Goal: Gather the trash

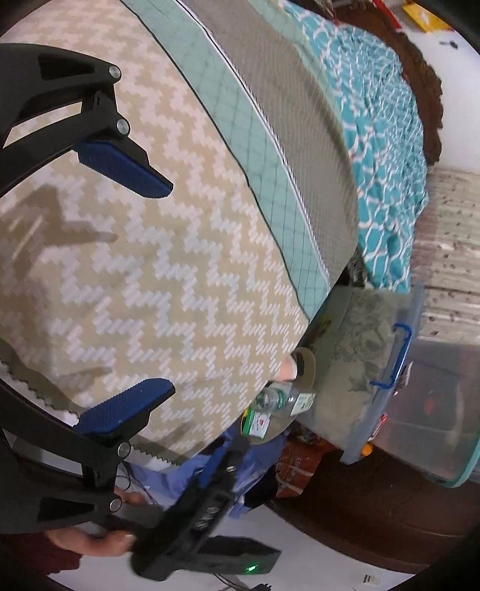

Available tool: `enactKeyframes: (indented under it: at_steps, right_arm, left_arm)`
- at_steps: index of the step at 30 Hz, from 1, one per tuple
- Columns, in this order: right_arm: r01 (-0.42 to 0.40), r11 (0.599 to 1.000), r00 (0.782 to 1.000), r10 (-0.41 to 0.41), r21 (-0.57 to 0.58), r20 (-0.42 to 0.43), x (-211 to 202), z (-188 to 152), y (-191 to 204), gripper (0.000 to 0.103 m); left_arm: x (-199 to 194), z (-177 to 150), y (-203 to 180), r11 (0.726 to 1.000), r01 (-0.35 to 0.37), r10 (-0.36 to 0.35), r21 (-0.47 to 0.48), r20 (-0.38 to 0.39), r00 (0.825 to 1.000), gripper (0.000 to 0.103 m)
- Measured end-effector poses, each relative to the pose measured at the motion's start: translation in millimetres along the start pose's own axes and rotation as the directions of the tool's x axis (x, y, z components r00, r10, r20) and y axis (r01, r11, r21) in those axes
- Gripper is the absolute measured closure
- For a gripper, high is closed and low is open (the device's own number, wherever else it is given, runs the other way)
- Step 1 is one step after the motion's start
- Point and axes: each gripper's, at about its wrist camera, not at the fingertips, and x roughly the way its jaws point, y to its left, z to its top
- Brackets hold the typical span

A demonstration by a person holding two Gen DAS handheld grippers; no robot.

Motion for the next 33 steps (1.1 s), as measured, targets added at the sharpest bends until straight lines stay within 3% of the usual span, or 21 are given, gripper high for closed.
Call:
enactKeyframes:
  at_steps: [5, 13, 24, 33]
  right_arm:
    - [0.010, 1.000, 1.000, -0.010, 0.008, -0.011, -3.9, -28.6, 25.5, 0.023]
    - [0.036, 0.999, 0.999, -0.036, -0.002, 0.039, -20.2, -46.4, 59.2, 0.010]
    - [0.103, 0.995, 0.992, -0.103, 0.001, 0.072, -30.8, -56.4, 75.7, 0.004]
    - [0.144, 0.989, 0.986, -0.145, 0.017, 0.088, -36.5, -58.4, 73.1, 0.004]
  left_arm:
    - [-22.5, -19.2, 19.3, 0.994, -0.111, 0.111, -0.019, 0.023, 0.994, 0.009]
    - [-53.2, -37.6, 36.8, 0.965, -0.263, 0.262, 0.000, 0.065, 0.963, 0.009]
    - [-63.5, -43.2, 41.3, 0.938, -0.348, 0.346, 0.003, 0.071, 0.935, 0.009]
    - [-65.4, -40.8, 37.3, 0.936, -0.351, 0.351, -0.014, 0.060, 0.934, 0.009]
